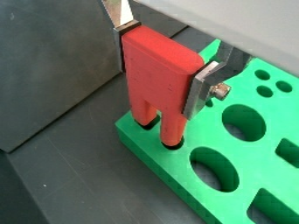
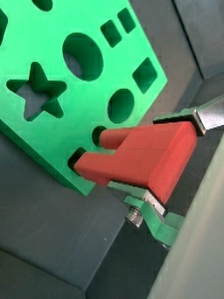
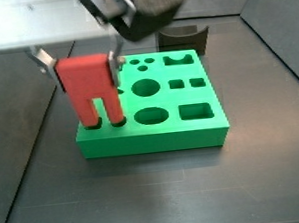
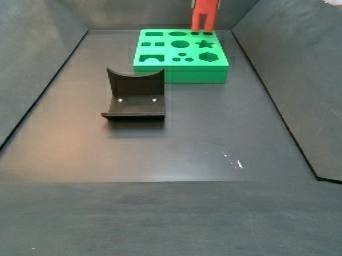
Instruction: Insert the square-circle object.
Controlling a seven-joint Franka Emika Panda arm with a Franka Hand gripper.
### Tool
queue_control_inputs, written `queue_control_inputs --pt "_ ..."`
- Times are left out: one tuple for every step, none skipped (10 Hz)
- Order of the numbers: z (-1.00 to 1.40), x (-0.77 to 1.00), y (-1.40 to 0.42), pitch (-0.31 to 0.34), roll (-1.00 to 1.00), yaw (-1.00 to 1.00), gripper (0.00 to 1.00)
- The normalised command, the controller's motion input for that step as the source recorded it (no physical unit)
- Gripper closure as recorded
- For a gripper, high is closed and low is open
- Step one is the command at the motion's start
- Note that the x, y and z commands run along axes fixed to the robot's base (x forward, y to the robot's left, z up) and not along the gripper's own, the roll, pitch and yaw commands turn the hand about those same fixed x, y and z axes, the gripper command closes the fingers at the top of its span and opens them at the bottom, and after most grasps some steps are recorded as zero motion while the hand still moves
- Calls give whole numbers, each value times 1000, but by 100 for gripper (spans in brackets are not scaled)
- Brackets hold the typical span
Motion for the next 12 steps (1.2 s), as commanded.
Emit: queue_control_inputs --pt "-234 309 0 111 217 0 100" --pt "-249 0 0 19 183 26 100" --pt "-283 0 0 0 156 51 100" --pt "-383 -46 0 0 194 60 100" --pt "-314 -371 0 -26 114 0 100" --pt "-286 -320 0 -19 63 0 100" --pt "-254 -166 0 -1 0 3 100" --pt "-300 0 -3 0 0 40 100" --pt "-560 243 -29 -10 33 0 100" --pt "-674 431 0 4 77 0 100" --pt "-631 429 0 73 111 -9 100" --pt "-477 306 0 67 110 -11 100"
